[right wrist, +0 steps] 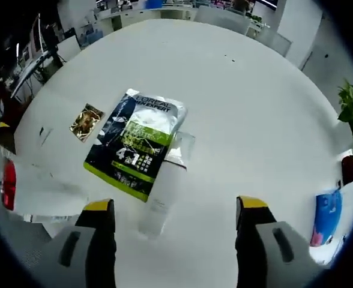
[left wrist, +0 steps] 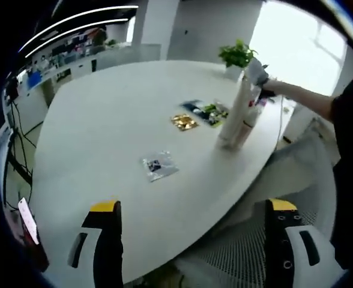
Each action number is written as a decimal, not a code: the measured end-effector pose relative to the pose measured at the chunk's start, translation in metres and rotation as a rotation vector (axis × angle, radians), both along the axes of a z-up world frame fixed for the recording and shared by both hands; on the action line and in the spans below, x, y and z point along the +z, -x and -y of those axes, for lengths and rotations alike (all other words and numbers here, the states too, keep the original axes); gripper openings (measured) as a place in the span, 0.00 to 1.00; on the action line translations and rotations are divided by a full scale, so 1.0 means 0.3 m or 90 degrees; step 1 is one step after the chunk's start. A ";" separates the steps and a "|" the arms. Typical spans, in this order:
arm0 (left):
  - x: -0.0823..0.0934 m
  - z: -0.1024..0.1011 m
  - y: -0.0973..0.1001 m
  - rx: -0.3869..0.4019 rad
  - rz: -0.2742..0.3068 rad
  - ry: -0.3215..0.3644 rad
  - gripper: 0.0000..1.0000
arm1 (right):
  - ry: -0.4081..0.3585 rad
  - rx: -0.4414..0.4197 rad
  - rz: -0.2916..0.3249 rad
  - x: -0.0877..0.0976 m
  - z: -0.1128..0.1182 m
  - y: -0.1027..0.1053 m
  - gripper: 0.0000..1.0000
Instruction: Arrange the skincare products in the storage area until every visible bottle or jar stands upright without overlapping.
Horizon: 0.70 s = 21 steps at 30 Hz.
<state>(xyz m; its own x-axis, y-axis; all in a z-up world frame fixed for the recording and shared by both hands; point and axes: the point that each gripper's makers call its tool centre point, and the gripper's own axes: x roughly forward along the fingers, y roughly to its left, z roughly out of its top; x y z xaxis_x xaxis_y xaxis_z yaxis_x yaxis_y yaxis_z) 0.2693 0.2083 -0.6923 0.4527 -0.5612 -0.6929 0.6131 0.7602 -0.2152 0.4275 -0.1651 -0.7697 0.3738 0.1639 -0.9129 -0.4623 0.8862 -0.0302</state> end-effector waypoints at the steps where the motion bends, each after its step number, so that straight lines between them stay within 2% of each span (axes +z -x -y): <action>1: -0.001 0.000 -0.002 0.004 -0.001 0.001 0.97 | 0.000 -0.002 -0.006 -0.005 -0.003 0.002 0.79; 3: -0.006 0.002 -0.003 0.007 -0.005 0.003 0.97 | 0.003 -0.009 -0.018 -0.021 -0.001 0.003 0.76; 4: -0.008 0.004 -0.003 0.008 -0.007 0.004 0.97 | 0.007 -0.006 -0.022 -0.054 0.012 -0.010 0.74; 8: -0.021 0.013 0.003 0.007 -0.017 0.000 0.97 | 0.019 -0.002 -0.045 -0.086 0.023 -0.016 0.65; 10: -0.024 0.013 0.004 0.006 -0.020 -0.002 0.97 | 0.016 -0.004 -0.046 -0.079 0.030 -0.031 0.63; 12: -0.025 0.014 0.004 0.005 -0.021 -0.003 0.97 | 0.009 -0.011 -0.041 -0.075 0.032 -0.050 0.57; 14: -0.025 0.014 0.007 0.004 -0.023 -0.004 0.97 | 0.013 -0.015 -0.045 -0.073 0.043 -0.047 0.52; 16: -0.027 0.011 0.009 0.005 -0.024 -0.009 0.97 | 0.010 -0.009 -0.046 -0.069 0.030 -0.043 0.44; 20: -0.032 0.015 0.018 0.002 -0.030 -0.011 0.97 | 0.015 -0.001 -0.045 -0.060 0.009 -0.027 0.38; 21: -0.034 0.016 0.019 0.000 -0.031 -0.014 0.97 | 0.015 -0.004 -0.043 -0.055 0.006 -0.025 0.31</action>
